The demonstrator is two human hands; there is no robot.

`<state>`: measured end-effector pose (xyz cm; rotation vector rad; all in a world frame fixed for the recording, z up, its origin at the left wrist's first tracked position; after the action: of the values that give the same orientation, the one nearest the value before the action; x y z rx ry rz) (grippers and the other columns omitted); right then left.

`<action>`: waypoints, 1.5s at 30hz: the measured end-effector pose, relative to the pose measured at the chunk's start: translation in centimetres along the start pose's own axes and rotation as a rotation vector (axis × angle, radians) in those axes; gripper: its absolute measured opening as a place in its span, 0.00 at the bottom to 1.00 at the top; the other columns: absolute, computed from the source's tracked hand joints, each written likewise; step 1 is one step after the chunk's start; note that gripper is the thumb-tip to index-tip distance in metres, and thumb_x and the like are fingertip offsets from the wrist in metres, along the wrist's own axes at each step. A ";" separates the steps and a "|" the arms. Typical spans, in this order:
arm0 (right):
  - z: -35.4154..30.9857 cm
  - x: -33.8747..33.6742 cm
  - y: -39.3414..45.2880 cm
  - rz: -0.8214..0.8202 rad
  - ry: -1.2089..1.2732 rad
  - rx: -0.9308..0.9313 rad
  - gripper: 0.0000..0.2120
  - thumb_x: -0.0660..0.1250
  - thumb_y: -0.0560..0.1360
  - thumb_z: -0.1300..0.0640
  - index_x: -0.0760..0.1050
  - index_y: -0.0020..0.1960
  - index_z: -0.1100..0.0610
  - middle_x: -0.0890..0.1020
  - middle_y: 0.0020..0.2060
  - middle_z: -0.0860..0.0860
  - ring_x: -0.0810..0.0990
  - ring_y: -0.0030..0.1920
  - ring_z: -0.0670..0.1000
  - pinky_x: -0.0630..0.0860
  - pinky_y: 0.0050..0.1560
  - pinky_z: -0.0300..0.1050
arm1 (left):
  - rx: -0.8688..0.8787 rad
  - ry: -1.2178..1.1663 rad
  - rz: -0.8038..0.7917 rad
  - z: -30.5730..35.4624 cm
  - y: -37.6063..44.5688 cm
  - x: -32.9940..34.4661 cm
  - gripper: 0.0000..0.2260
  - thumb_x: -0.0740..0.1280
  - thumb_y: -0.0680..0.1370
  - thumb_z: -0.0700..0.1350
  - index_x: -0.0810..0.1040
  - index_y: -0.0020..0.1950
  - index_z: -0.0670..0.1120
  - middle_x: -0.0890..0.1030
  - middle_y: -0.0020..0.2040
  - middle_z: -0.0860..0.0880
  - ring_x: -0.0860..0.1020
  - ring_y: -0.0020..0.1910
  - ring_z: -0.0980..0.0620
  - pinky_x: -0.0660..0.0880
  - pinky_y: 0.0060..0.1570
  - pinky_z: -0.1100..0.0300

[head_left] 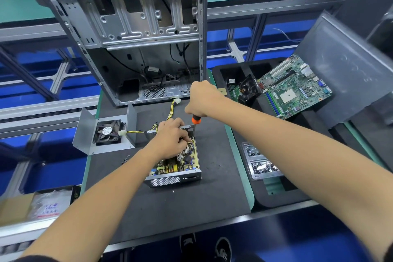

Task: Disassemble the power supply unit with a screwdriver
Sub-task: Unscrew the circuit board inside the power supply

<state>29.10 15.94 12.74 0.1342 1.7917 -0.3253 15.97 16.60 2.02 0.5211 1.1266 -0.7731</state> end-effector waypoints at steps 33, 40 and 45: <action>0.0 -0.4 -0.7 0.016 -0.023 -0.061 0.15 0.68 0.68 0.59 0.62 0.31 0.58 0.69 0.26 0.50 0.63 0.23 0.48 0.57 0.20 0.36 | 0.006 0.020 -0.010 -0.1 0.0 0.0 0.09 0.65 0.74 0.44 0.85 0.45 0.52 0.71 0.50 0.50 0.66 0.50 0.49 0.52 0.50 0.60; -0.1 -0.1 -0.7 0.003 -0.031 -0.084 0.15 0.68 0.67 0.60 0.62 0.31 0.57 0.69 0.25 0.50 0.64 0.23 0.48 0.59 0.21 0.36 | -0.003 0.023 -0.023 0.1 0.0 -0.1 0.09 0.64 0.74 0.43 0.85 0.47 0.51 0.71 0.50 0.50 0.67 0.50 0.48 0.54 0.53 0.58; -0.7 -0.5 -0.8 -0.066 -0.142 -0.257 0.17 0.69 0.67 0.60 0.59 0.31 0.57 0.67 0.26 0.51 0.65 0.25 0.49 0.59 0.22 0.39 | -0.005 0.023 -0.015 0.2 0.0 -0.1 0.09 0.65 0.74 0.43 0.85 0.46 0.51 0.72 0.50 0.49 0.68 0.50 0.48 0.57 0.54 0.56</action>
<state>28.35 15.38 13.46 -0.1268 1.6833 -0.1455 16.08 16.47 2.24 0.5193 1.1549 -0.7783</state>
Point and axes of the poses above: each hand's wrist, its own y-axis towards the middle knuckle, its own x-axis out of the palm, z = x × y, the point moved 3 cm from there along y, towards the middle knuckle
